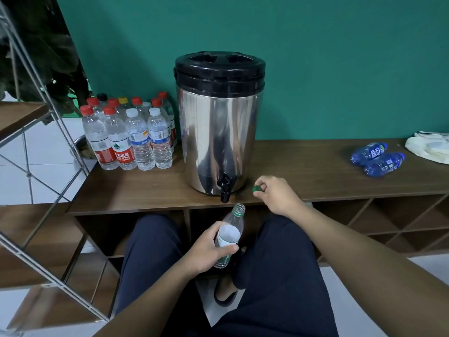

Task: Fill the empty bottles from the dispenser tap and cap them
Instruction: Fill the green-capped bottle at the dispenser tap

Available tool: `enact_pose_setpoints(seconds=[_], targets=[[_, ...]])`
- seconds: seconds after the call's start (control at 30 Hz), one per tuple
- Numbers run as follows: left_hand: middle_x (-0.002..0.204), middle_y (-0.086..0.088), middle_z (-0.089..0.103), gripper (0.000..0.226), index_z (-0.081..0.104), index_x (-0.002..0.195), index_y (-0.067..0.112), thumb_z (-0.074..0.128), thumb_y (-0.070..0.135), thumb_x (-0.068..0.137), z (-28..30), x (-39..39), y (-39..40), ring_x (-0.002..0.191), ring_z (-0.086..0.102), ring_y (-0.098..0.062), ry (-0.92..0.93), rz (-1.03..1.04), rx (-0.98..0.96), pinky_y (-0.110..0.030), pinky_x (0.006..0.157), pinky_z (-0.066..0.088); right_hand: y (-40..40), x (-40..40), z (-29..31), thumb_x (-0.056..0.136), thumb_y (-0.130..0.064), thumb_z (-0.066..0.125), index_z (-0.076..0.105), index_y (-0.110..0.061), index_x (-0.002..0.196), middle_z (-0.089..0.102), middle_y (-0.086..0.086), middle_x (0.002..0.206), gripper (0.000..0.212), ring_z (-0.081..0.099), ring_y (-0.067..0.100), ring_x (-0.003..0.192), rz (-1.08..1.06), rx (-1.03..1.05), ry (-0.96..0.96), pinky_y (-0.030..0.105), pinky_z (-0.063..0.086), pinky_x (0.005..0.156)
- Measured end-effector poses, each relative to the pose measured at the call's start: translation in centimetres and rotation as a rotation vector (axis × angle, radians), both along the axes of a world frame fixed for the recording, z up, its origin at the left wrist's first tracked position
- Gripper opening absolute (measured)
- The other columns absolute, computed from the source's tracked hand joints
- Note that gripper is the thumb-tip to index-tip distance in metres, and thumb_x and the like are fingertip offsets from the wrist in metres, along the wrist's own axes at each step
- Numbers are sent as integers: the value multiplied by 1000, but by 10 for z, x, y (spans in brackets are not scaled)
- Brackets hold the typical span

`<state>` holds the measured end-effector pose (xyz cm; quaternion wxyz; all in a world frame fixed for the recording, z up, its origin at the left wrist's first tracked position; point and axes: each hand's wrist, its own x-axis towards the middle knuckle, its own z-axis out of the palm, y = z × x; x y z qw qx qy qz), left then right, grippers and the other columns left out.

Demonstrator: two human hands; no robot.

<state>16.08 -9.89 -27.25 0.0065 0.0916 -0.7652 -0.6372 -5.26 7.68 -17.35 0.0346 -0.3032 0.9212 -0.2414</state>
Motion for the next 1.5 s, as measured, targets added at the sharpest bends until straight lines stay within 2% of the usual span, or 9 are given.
enact_pose_setpoints(seconds=[0.33,0.47,0.57,0.7,0.9,1.03,1.17,1.37,1.5], targets=[[115,3,81,55,72,127,28,94,35,77,-31,-3,-12,107,76,-11,-75,72,43,-44,109,58,-16,-5,-39,94,-20,89,82,-9,125,70,11,121,34,73,30,107,-130,-60,31,34,56,99],[115,4,82,50,73,127,27,94,29,82,-37,-6,-13,107,77,-12,-66,96,55,-41,107,59,-16,19,-15,106,-26,75,84,-12,120,72,4,113,21,71,24,96,-34,-187,204,37,56,92],[118,7,81,48,72,129,31,95,26,87,-37,-8,-14,113,76,-11,-54,129,61,-37,108,59,-24,47,16,112,-33,64,83,-20,111,70,-7,99,24,64,8,88,14,-359,226,27,48,85],[120,8,81,50,73,130,31,97,21,87,-33,-13,-15,116,76,-13,-4,177,71,-32,105,60,-42,78,55,110,-41,66,77,-28,87,64,-22,69,29,60,0,73,51,-501,22,12,38,70],[118,10,81,52,74,129,29,97,16,84,-32,-16,-16,113,76,-10,48,208,20,-30,103,59,-61,81,57,112,-40,60,62,-25,69,53,-13,54,46,52,11,61,123,-325,-5,29,40,63],[119,10,80,55,71,129,29,98,15,83,-33,-17,-16,113,75,-12,66,217,-6,-32,105,58,-59,77,56,115,-36,53,71,-15,82,67,0,66,43,62,13,67,82,-349,-69,28,47,67],[119,10,79,54,71,129,30,98,18,83,-35,-18,-16,113,74,-12,71,221,-31,-36,108,58,-56,72,47,117,-33,48,74,-14,90,66,1,66,41,51,8,53,18,-461,-257,27,41,56],[120,13,77,55,70,130,32,98,22,83,-37,-19,-15,114,72,-8,72,237,-60,-35,109,57,-52,74,23,114,-9,40,76,-6,107,66,10,73,37,50,21,62,-87,-737,-588,32,41,52],[121,13,76,55,70,130,32,98,23,83,-37,-19,-14,116,72,-8,84,235,-66,-38,111,56,-47,78,0,117,-19,45,74,-4,114,67,11,79,33,52,22,67,-94,-842,-649,34,46,57]])
